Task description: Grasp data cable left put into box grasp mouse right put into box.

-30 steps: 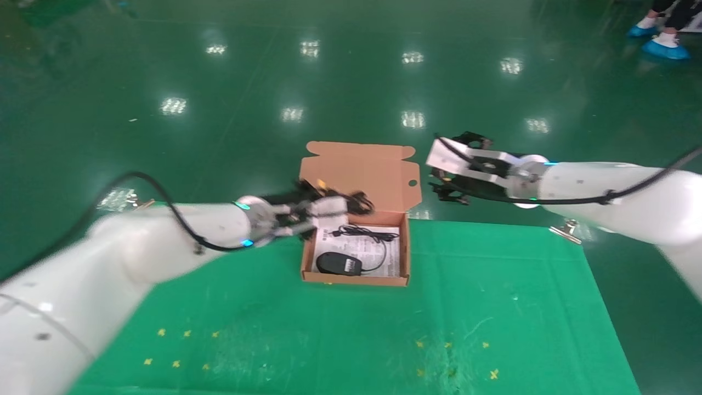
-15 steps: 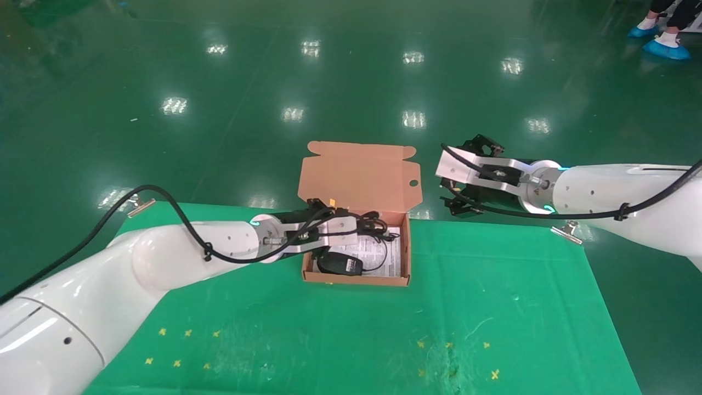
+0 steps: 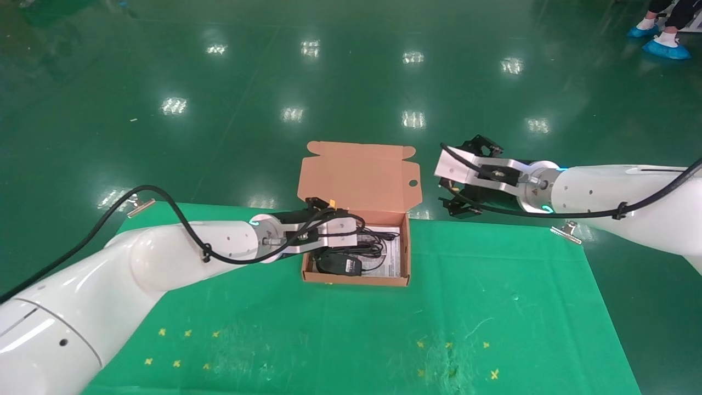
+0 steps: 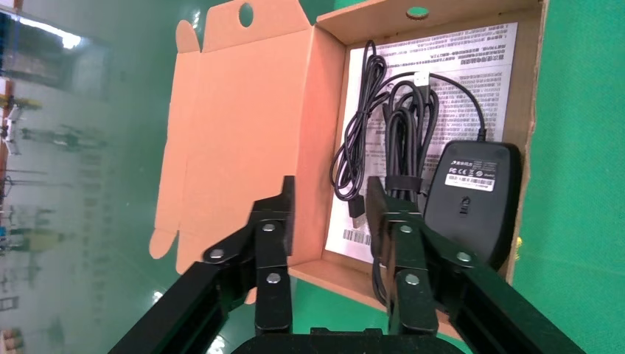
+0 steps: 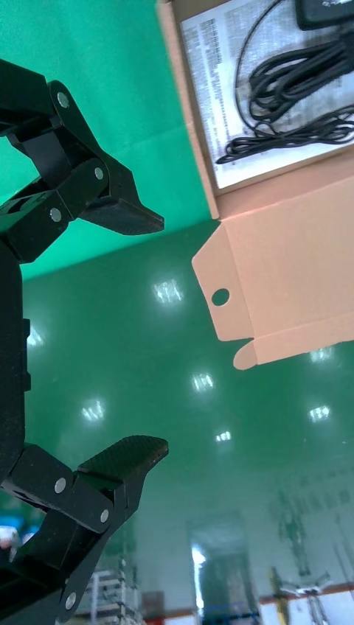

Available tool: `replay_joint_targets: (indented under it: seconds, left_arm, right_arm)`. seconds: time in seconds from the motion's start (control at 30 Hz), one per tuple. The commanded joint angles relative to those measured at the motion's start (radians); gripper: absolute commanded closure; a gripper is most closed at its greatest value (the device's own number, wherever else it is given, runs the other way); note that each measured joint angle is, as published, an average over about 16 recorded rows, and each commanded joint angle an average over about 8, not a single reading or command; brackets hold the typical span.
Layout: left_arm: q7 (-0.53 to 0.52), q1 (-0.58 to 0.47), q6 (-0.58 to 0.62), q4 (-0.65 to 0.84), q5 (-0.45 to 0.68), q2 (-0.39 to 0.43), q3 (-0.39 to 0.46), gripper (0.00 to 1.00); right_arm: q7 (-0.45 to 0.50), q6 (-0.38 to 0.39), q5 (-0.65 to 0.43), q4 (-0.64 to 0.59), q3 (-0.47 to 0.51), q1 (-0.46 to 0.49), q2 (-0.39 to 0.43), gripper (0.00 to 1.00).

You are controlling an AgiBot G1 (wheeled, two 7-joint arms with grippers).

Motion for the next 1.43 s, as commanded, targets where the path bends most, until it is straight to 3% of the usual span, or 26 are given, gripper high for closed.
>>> replay_joint_targets:
  seconds: [0.03, 0.33, 0.5, 1.43]
  left_arm:
    - [-0.002, 0.006, 0.006, -0.011, -0.001, -0.007, 0.002, 0.0]
    - [0.001, -0.106, -0.115, -0.011, 0.005, -0.019, -0.03, 0.0]
    - [0.0, -0.121, -0.117, -0.014, -0.023, -0.039, -0.059, 0.0]
    - [-0.12, 0.127, 0.384, -0.302, -0.486, -0.357, -0.358, 0.0]
  right_arm:
    - [0.001, 0.005, 0.002, 0.0, 0.003, 0.0, 0.0, 0.0]
    - [-0.034, 0.016, -0.021, 0.013, 0.014, 0.078, -0.004, 0.0]
    - [-0.037, -0.01, -0.001, 0.026, 0.035, 0.077, 0.005, 0.0]
    - [-0.094, -0.418, 0.513, 0.208, 0.372, -0.218, 0.192, 0.0]
